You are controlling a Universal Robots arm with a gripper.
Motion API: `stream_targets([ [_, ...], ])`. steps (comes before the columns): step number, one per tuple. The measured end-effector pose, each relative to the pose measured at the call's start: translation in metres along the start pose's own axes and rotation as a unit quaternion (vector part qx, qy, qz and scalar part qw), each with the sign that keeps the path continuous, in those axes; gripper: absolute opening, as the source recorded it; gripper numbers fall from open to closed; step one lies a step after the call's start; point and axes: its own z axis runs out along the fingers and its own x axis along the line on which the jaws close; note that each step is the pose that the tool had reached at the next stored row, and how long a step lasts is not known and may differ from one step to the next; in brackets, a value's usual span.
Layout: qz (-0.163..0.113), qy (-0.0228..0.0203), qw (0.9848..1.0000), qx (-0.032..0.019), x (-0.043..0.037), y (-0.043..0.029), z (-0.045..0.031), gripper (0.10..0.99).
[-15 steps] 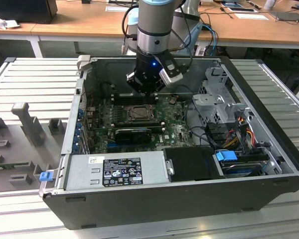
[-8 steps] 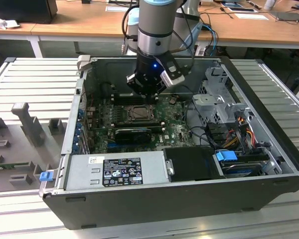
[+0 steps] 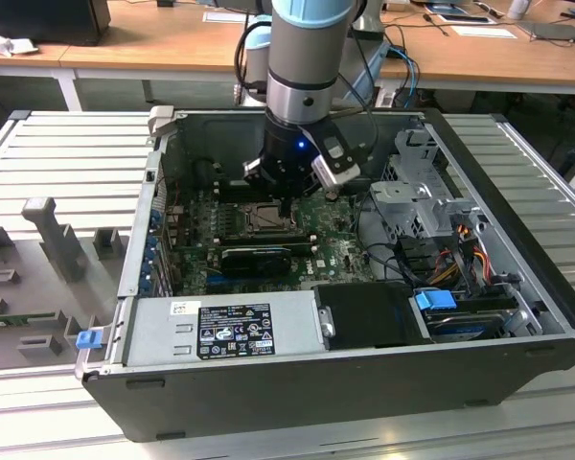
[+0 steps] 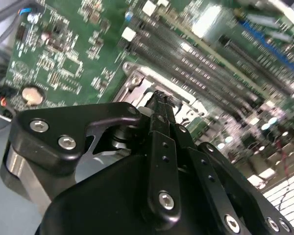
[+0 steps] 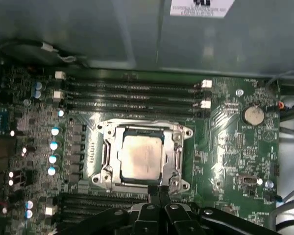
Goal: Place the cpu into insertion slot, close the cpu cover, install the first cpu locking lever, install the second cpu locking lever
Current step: 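Install the second cpu locking lever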
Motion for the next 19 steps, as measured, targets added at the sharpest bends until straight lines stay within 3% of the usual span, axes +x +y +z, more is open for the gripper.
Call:
stream_targets([
  [4,-0.003,0.0001,1.0000,-0.0022,0.0009,-0.0119,0.0012,0.106],
  [8,-0.008,-0.0007,0.9998,-0.0189,0.0074,-0.0146,0.0022,0.106],
  [12,-0.009,-0.0008,0.9998,-0.0200,0.0143,-0.0175,0.0026,0.106],
  [19,-0.012,-0.0006,0.9997,-0.0211,0.0360,-0.0186,0.0072,0.106],
])
